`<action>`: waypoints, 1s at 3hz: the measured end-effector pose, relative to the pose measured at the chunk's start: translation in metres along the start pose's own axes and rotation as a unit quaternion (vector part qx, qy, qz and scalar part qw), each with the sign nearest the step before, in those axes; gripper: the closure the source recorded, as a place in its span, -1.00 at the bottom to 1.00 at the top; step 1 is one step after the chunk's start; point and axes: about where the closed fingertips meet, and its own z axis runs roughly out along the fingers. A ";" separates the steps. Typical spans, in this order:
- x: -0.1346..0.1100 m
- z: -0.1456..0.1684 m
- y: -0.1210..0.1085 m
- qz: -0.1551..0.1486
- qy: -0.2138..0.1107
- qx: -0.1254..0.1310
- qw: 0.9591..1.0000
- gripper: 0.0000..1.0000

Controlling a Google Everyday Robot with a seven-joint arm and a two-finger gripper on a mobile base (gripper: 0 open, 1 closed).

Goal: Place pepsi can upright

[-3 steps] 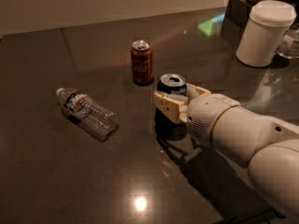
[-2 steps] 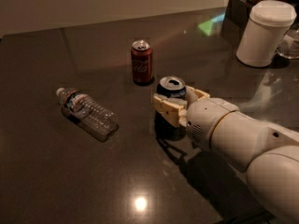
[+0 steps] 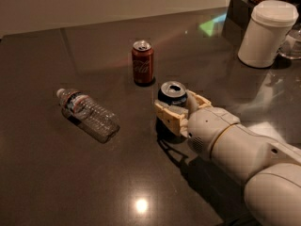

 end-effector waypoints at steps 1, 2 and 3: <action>-0.004 -0.003 -0.003 -0.015 0.012 0.002 1.000 -0.32; -0.005 -0.002 -0.003 -0.016 0.012 0.003 1.000 -0.93; -0.005 -0.002 -0.004 -0.016 0.011 0.003 1.000 -1.00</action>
Offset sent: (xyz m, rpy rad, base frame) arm -0.0046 0.0006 -0.0034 -0.0111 -0.0365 0.0081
